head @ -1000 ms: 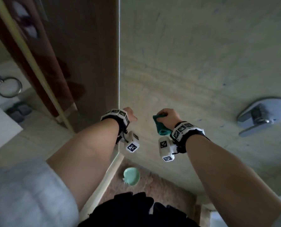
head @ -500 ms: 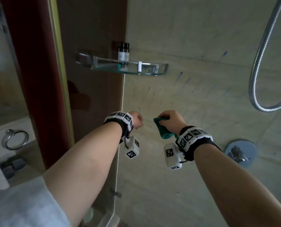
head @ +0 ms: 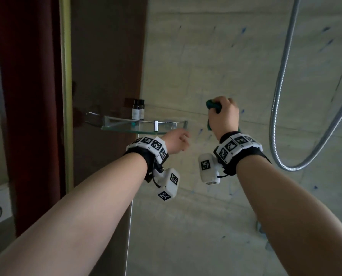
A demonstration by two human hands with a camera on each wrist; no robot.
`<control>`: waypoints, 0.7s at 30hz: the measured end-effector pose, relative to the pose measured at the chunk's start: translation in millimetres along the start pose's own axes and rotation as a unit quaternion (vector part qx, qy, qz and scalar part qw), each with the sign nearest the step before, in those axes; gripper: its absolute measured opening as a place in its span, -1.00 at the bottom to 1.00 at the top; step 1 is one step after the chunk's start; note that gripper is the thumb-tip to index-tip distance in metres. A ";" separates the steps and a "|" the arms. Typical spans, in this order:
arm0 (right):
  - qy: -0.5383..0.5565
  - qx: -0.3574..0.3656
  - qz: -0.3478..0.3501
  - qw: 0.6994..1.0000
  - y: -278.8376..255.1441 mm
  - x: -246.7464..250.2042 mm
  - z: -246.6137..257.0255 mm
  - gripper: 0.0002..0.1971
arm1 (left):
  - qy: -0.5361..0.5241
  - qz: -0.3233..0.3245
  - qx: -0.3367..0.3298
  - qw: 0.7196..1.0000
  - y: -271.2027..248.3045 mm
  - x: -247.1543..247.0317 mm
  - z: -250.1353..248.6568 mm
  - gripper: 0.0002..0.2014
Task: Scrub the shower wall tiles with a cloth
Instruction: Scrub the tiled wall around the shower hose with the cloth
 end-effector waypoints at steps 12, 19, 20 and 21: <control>-0.052 0.079 0.023 0.995 69.1 36.2 32.5 -0.70 | -0.013 -0.130 -0.122 0.984 26.1 55.5 -126.7 -0.58; -0.031 0.151 0.030 0.988 87.6 48.6 49.2 -0.75 | 0.048 -0.262 -0.131 0.955 37.2 116.9 -145.6 -0.54; -0.036 0.163 0.032 0.985 88.9 49.2 50.2 -0.75 | 0.070 -0.275 -0.134 0.949 35.8 124.0 -147.7 -0.54; -0.041 0.173 0.035 0.983 90.4 49.1 51.0 -0.75 | 0.096 -0.287 -0.137 0.943 34.2 130.4 -150.0 -0.53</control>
Point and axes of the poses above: each hand's wrist, its own y-axis towards the middle knuckle, its own x-axis out of the back of the hand, z = x × y, the point moved 8 cm from there along y, towards the middle knuckle, and after that the axes turned 1 degree about z, right-handed, at the moved point
